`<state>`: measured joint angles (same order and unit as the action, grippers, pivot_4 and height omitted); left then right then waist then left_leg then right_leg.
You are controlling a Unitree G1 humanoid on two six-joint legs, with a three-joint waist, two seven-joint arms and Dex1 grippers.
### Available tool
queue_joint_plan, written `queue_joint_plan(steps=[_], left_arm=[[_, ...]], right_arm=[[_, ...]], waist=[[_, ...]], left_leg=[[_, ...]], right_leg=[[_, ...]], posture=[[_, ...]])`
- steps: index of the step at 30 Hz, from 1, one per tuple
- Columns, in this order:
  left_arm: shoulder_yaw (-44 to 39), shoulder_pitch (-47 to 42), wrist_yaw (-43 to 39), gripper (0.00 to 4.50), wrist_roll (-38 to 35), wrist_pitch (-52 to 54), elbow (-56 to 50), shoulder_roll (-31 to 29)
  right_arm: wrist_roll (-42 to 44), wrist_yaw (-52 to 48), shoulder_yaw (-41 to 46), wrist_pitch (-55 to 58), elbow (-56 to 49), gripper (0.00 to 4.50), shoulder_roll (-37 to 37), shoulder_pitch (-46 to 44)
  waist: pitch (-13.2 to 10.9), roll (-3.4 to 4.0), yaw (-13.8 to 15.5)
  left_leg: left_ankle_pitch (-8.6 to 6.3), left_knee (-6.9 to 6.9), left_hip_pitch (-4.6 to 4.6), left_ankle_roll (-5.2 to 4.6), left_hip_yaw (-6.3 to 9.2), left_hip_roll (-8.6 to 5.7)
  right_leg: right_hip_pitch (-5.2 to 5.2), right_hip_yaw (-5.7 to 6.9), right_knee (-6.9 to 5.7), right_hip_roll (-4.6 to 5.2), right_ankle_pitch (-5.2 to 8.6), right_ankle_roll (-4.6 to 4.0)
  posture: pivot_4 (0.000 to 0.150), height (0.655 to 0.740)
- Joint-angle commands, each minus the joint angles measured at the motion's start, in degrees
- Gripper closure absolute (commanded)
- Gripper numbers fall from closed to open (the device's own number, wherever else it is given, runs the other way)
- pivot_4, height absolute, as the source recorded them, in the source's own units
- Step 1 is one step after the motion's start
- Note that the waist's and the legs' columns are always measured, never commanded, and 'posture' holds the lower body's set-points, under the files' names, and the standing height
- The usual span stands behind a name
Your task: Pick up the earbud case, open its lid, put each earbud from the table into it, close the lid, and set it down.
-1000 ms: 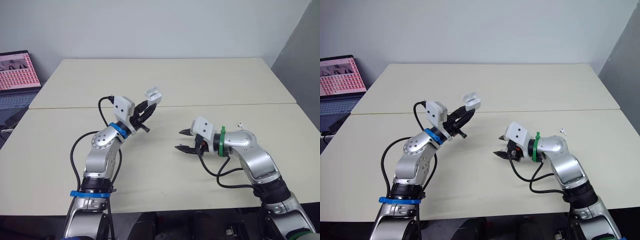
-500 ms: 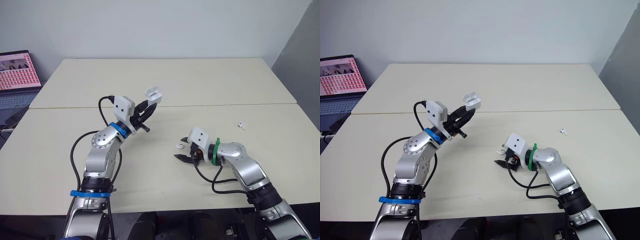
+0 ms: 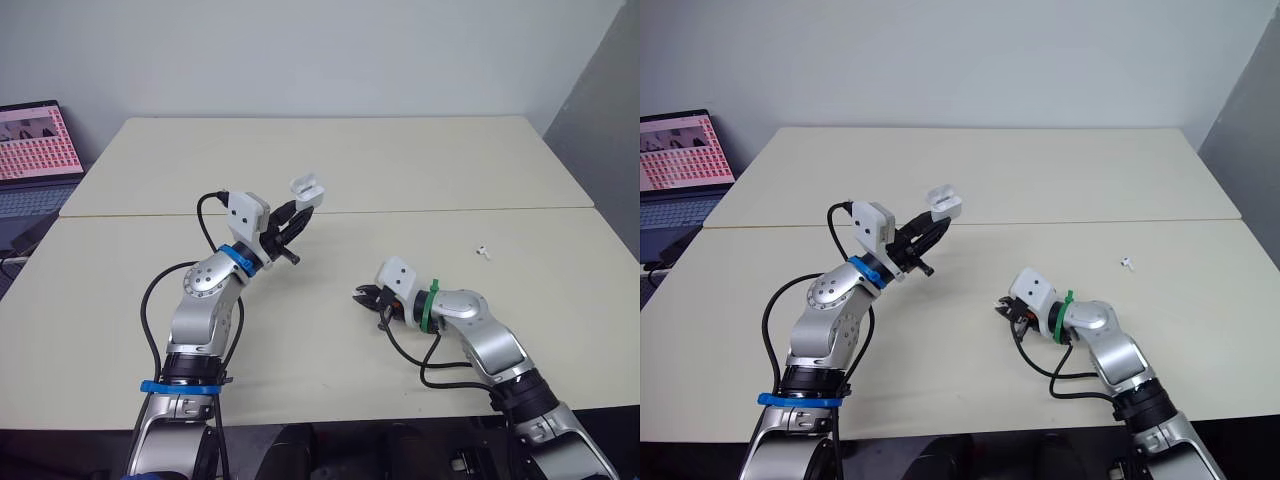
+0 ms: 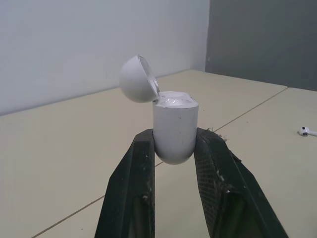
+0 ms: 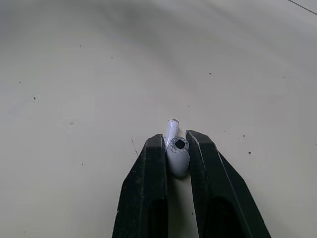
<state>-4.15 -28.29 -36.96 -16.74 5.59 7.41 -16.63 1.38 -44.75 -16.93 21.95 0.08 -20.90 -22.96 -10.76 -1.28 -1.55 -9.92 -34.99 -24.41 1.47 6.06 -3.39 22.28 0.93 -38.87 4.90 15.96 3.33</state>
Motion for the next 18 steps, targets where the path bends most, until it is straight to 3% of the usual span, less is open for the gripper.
queue_joint_plan(steps=[1, 5, 12, 18], left_arm=[[0.3, -1.6, 0.0, 3.71, -0.3, -0.8, -1.1, 0.1], [0.3, -1.2, 0.2, 3.71, -0.4, -1.0, -1.3, 0.4], [1.1, -0.9, 0.0, 3.71, -0.4, -1.5, -0.5, 1.4], [1.5, -3.5, -1.3, 3.71, -0.4, -2.2, 2.6, 1.9]], right_arm=[[2.7, 0.3, 4.1, 1.6, -4.6, 4.25, -1.7, 1.9], [7.2, 4.7, 14.0, 7.4, -15.0, 4.25, -3.3, 7.8], [10.5, 14.3, 28.3, 17.9, -33.0, 4.25, -2.6, 26.3], [11.4, 26.1, 32.7, 24.6, -39.0, 4.25, 6.9, 31.6]], waist=[[0.0, 0.0, 0.1], [0.0, 0.0, 0.2], [0.0, 0.0, 1.0], [0.0, 0.02, 0.9]], left_leg=[[0.0, 0.0, 0.0, 0.0, 0.01, 0.0], [0.0, -0.01, -0.01, 0.0, -0.01, -0.01], [-0.01, 0.01, -0.01, -0.01, 0.01, 0.01], [-0.01, 0.0, 0.05, -0.02, -0.07, 0.05]], right_leg=[[0.0, 0.01, 0.0, 0.0, 0.0, 0.0], [0.0, -0.03, 0.01, 0.02, 0.0, 0.0], [-0.01, -0.01, 0.0, 0.01, 0.01, 0.02], [-0.01, -0.1, -0.02, -0.02, 0.02, 0.03]], posture=[[0.15, 0.74], [0.15, 0.74], [0.15, 0.74], [0.15, 0.74]])
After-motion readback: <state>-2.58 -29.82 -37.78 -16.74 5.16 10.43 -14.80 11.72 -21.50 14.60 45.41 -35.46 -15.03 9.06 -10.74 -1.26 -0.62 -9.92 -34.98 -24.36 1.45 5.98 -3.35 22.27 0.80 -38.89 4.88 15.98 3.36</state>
